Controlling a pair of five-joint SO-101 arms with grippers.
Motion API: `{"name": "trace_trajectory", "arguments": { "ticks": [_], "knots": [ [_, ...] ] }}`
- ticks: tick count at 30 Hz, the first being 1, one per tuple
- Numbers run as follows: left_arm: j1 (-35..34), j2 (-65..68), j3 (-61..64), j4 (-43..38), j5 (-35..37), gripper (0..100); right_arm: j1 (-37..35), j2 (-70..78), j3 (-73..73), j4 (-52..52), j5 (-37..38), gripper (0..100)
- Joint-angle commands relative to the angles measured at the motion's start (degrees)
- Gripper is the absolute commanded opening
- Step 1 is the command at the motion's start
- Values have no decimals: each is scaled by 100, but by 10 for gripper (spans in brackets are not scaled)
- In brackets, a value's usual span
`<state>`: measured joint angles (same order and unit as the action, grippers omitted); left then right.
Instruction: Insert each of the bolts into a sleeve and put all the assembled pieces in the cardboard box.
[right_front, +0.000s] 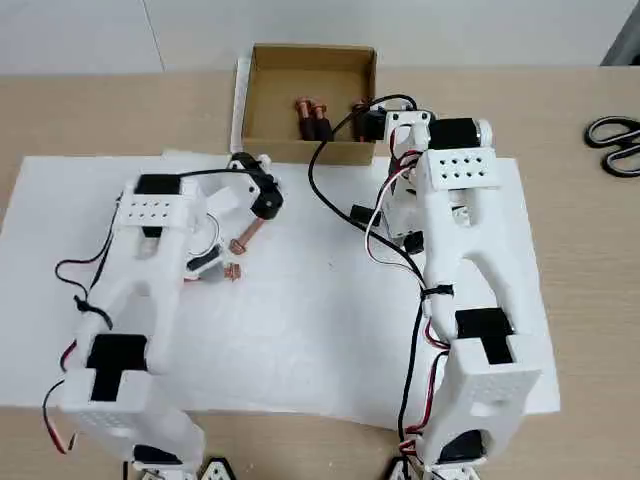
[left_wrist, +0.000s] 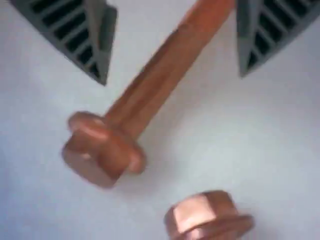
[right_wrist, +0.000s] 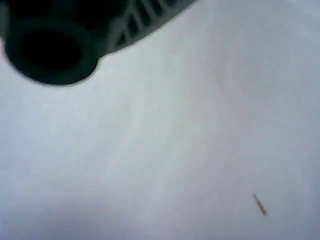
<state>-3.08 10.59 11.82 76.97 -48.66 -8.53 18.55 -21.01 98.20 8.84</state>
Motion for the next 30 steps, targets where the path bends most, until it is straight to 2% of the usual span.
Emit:
{"name": "trace_trajectory", "arguments": {
  "ticks": [1,17,19,24,30],
  "knots": [
    [70,53,-75,-132,-44,164,57,-426,-26,101,9,4],
    [70,501,-48,-431,-26,162,57,-426,-26,101,9,4],
    [88,519,-48,-431,-26,141,57,-426,-26,101,9,4],
    [352,695,-48,-431,-26,14,40,-426,-26,92,9,4],
    [527,703,-66,-378,-9,6,48,-426,-26,92,9,4]
  ]
}}
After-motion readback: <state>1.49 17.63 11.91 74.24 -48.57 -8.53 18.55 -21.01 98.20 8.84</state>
